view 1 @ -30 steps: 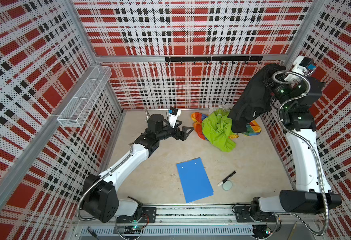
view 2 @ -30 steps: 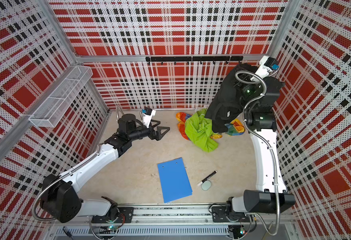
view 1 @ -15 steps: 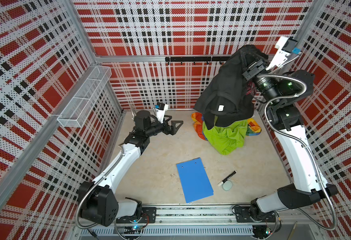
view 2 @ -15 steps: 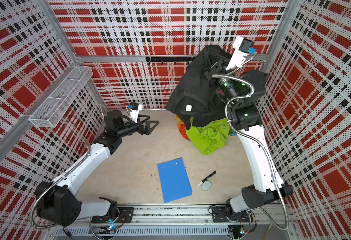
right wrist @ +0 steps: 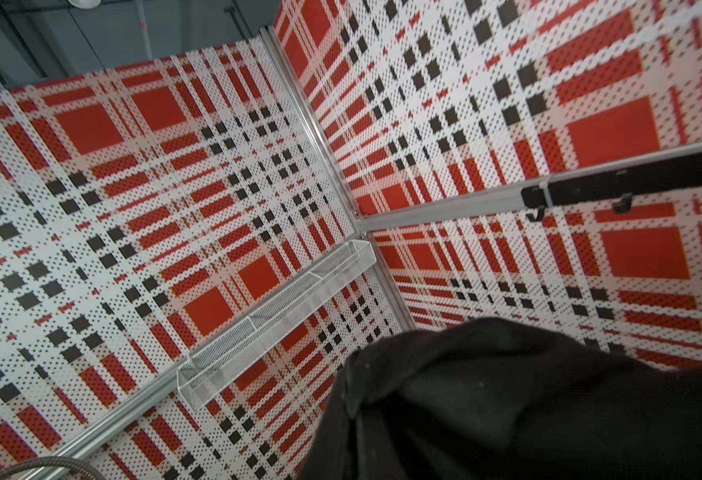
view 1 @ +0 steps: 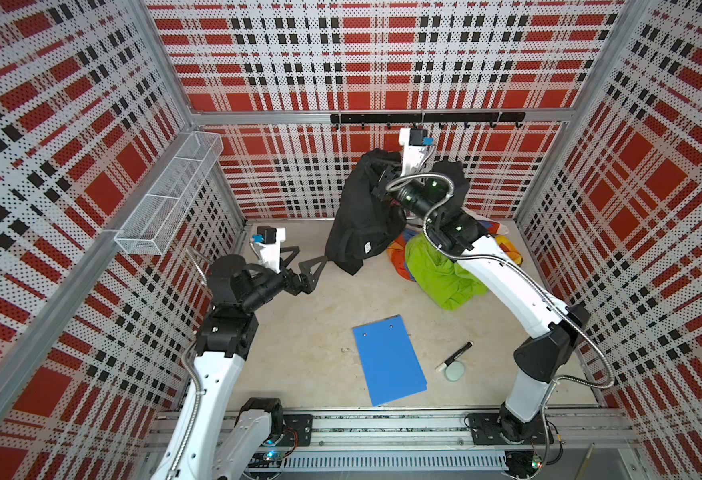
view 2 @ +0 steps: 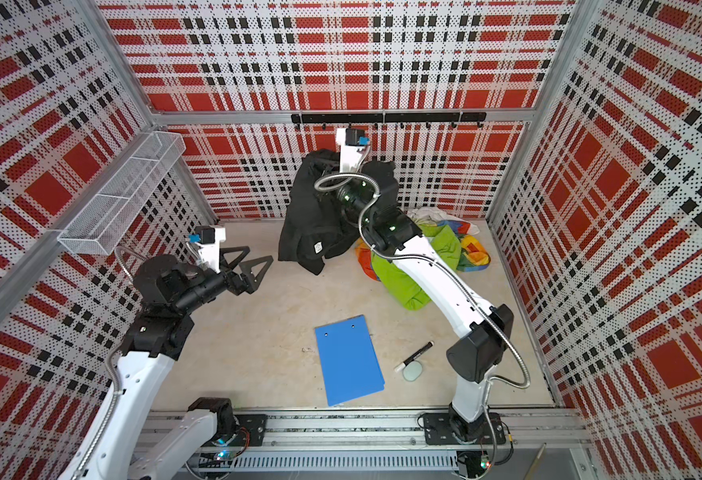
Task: Pick out a specific cloth from the pile
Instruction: 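Carry the black garment toward the left gripper and lower it onto the table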
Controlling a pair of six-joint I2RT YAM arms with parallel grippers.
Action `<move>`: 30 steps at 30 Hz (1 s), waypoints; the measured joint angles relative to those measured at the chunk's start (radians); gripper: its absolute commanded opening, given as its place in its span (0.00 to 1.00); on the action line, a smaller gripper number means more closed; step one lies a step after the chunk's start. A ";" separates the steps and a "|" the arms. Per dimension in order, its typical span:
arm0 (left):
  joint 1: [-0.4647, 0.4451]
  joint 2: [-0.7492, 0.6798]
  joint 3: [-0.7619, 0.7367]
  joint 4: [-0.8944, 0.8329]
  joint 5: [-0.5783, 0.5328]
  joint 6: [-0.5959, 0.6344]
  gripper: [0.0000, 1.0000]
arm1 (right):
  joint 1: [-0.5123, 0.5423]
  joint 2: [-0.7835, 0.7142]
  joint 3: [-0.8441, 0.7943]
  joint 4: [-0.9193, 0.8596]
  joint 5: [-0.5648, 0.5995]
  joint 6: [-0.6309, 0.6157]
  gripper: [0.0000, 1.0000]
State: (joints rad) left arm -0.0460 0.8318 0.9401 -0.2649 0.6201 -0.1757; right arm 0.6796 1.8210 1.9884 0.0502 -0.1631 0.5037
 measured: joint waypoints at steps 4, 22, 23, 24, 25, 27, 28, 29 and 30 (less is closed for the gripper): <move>0.001 -0.074 -0.077 -0.070 0.003 0.020 0.99 | 0.035 0.084 -0.008 0.016 0.006 0.008 0.04; 0.016 -0.080 -0.197 -0.195 -0.173 0.042 0.99 | 0.124 0.374 -0.021 0.004 -0.013 0.046 0.04; 0.019 -0.080 -0.197 -0.195 -0.181 0.042 0.99 | 0.124 0.388 -0.021 0.007 -0.013 0.047 0.04; 0.021 -0.081 -0.197 -0.196 -0.188 0.042 0.99 | 0.124 0.401 -0.020 0.008 -0.015 0.049 0.04; 0.023 -0.081 -0.197 -0.197 -0.193 0.042 0.99 | 0.123 0.417 -0.019 0.010 -0.015 0.051 0.04; 0.024 -0.081 -0.197 -0.198 -0.203 0.042 0.99 | 0.123 0.454 -0.019 0.012 -0.019 0.060 0.05; 0.024 -0.081 -0.197 -0.199 -0.206 0.042 0.99 | 0.123 0.473 -0.017 0.012 -0.021 0.065 0.05; 0.025 -0.081 -0.197 -0.200 -0.209 0.042 0.99 | 0.123 0.494 -0.013 0.010 -0.023 0.069 0.05; 0.025 -0.081 -0.197 -0.200 -0.211 0.042 0.99 | 0.122 0.515 -0.008 0.004 -0.023 0.071 0.05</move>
State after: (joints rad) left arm -0.0208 0.7506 0.7433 -0.4648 0.4095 -0.1333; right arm 0.8013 2.3360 1.9800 0.0544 -0.1856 0.5743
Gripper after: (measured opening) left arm 0.992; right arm 0.053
